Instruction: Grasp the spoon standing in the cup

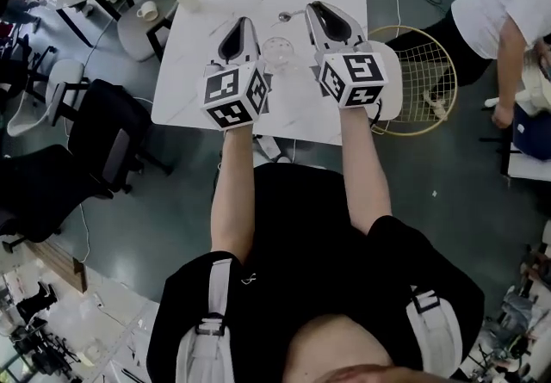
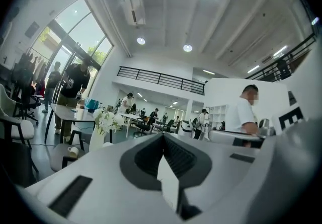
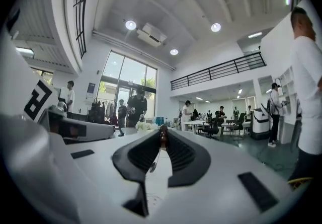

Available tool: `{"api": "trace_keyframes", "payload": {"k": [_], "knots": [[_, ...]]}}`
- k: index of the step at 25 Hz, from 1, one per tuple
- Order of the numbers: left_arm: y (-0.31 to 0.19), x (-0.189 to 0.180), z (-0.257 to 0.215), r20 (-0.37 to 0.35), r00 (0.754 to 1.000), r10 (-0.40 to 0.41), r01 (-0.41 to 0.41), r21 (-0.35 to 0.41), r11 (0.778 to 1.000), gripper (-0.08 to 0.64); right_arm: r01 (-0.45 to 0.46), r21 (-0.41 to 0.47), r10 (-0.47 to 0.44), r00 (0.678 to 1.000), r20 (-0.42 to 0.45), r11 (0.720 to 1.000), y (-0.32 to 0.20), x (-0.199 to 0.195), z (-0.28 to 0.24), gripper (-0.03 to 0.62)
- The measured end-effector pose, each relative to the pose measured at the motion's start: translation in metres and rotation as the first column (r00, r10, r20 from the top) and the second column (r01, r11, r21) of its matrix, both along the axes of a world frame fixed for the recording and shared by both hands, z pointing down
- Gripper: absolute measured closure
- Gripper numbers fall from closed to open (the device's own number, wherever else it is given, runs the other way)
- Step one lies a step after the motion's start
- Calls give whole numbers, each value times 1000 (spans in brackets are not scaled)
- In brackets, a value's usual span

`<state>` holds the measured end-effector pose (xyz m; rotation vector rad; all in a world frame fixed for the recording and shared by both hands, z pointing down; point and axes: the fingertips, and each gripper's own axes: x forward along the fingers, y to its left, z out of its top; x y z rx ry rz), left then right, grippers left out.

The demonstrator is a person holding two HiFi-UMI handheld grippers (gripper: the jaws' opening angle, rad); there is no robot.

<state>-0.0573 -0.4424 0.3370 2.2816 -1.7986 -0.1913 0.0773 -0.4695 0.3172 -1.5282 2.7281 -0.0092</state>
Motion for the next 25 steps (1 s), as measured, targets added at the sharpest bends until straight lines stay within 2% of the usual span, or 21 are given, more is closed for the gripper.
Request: {"api": "trace_keyframes", "payload": {"k": [7, 12, 25], "knots": [[4, 7, -13, -3, 1000, 15, -15, 33, 999, 546, -57, 42, 58, 998, -12, 997, 12, 31, -17, 546], [6, 14, -8, 17, 999, 40, -40, 21, 999, 546, -57, 42, 60, 997, -57, 997, 18, 26, -6, 546], [16, 19, -6, 52, 996, 66, -67, 13, 998, 546, -62, 32, 63, 997, -37, 998, 26, 28, -1, 546]]}}
